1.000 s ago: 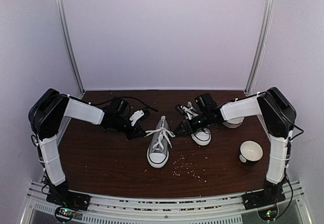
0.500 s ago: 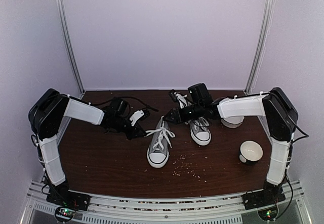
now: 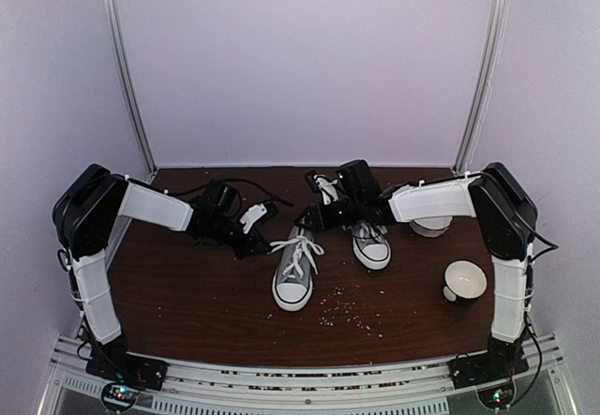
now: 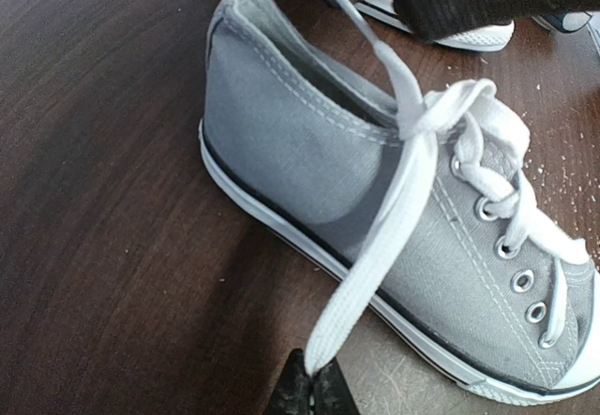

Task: Tie the shoes
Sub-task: Adjust the crossed shoelace on the shoe.

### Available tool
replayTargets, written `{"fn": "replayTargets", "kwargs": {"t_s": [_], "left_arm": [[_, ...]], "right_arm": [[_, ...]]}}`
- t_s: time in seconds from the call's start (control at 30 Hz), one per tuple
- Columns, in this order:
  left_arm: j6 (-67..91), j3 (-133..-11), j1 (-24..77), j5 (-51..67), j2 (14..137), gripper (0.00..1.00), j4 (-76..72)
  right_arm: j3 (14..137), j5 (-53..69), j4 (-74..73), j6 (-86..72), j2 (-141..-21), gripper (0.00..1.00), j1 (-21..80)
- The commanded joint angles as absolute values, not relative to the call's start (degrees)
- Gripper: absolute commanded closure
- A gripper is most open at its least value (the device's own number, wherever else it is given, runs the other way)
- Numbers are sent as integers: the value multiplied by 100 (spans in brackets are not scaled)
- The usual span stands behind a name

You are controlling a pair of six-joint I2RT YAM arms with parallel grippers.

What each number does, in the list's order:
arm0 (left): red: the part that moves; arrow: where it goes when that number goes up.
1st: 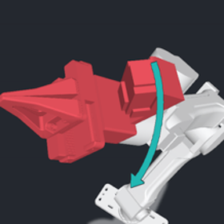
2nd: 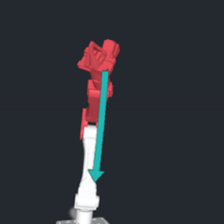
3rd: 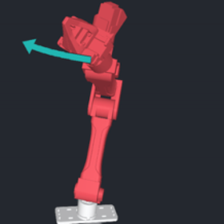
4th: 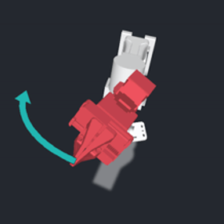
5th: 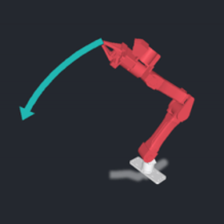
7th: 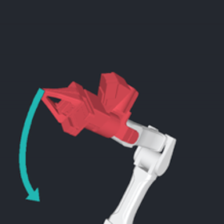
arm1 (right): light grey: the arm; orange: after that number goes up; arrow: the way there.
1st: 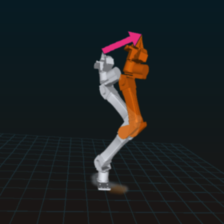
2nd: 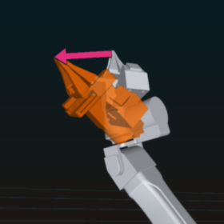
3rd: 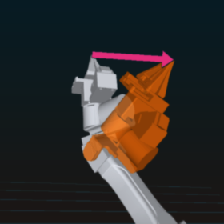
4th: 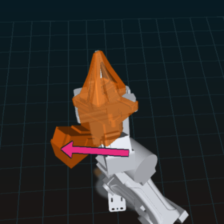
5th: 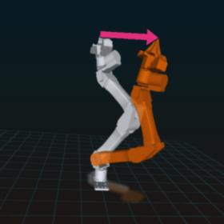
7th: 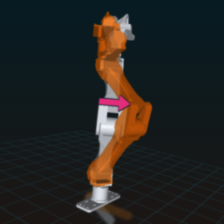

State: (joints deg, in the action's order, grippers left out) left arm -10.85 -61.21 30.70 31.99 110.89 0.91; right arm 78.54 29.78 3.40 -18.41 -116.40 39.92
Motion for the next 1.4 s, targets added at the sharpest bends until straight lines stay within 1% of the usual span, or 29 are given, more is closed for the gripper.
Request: {"fn": "replayTargets", "kwargs": {"t_s": [0.0,0.13,0.2,0.37,0.73,0.93,0.97,1.0,1.1,1.2,1.3,1.37], "left_arm": [[-1088,-6112,3059,3302,10884,98,-106],[-1099,-6119,3059,3304,10876,98,-97],[-1099,-6109,3059,3298,10881,98,-97],[-1090,-6117,3059,3313,10872,98,-102],[-1020,-6179,3059,3348,10930,99,-149],[-1009,-6180,3075,3424,10976,99,-152],[-1023,-6183,3076,3473,10970,97,-150],[-1064,-6180,3081,3530,10957,93,-149],[-1284,-6045,3118,3790,10765,75,-216],[-1487,-5775,3122,4109,10327,62,-513],[-1624,-5692,3136,4227,10024,55,-587],[-1643,-5884,3200,4069,9984,54,-418]], "right_arm": [[7994,2797,273,-1830,-11820,63,4098],[7980,2744,332,-1854,-11851,63,4104],[8029,2790,340,-1854,-11880,68,4104],[8086,2920,405,-1881,-11880,100,4119],[8167,3399,383,-1679,-11386,100,4297],[7940,3389,305,-1609,-11053,100,4301],[7894,3358,281,-1582,-11002,100,4298],[7854,3325,267,-1562,-10967,100,4290],[7820,3283,240,-1561,-11022,100,4265],[7830,3339,288,-1641,-11120,100,4230],[7816,3341,340,-1705,-11136,100,4197],[7793,3278,291,-1684,-11120,100,4172]]}}
